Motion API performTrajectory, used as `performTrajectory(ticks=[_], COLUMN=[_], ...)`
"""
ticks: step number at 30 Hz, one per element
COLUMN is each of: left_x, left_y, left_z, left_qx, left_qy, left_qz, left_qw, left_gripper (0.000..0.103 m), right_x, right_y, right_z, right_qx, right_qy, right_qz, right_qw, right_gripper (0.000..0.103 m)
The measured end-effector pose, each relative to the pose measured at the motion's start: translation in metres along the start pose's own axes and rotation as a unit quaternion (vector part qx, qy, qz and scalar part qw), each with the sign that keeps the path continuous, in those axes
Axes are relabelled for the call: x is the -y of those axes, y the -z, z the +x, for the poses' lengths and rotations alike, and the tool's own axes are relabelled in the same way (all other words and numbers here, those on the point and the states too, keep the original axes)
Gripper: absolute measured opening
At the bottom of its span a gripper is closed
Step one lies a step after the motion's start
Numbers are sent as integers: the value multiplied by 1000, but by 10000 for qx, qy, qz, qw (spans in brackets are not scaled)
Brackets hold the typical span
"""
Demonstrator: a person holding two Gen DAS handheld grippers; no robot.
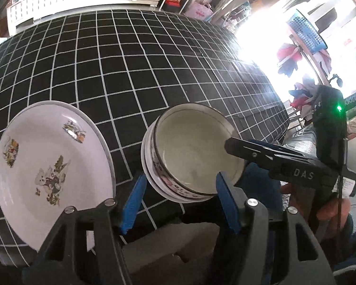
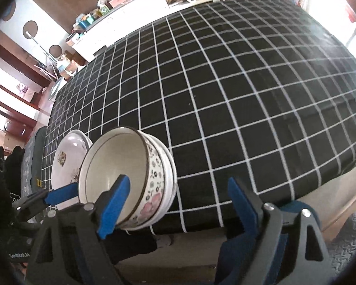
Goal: Organize plates and bowls
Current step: 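Close the right tool on the bowl stack rim while the left tool holds it up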
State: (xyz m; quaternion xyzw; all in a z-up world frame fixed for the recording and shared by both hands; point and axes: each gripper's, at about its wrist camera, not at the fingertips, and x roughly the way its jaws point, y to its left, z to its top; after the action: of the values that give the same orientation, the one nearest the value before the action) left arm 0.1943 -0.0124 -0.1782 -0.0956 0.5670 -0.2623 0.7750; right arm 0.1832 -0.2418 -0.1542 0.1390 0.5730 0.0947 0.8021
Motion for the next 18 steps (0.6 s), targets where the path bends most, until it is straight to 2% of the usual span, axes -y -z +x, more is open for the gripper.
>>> performTrajectory(ticks=[18], left_x=[-30], left_y=[-8], left_z=[39], left_qx=[-495], left_qy=[403], left_qz=[-227], left_qw=[9977], left_gripper=[59], right_x=[17], right_y=[-6], right_z=[31], right_qx=[-607], right_qy=[-189], right_qz=[154], right_qw=[9979], right_gripper=[87])
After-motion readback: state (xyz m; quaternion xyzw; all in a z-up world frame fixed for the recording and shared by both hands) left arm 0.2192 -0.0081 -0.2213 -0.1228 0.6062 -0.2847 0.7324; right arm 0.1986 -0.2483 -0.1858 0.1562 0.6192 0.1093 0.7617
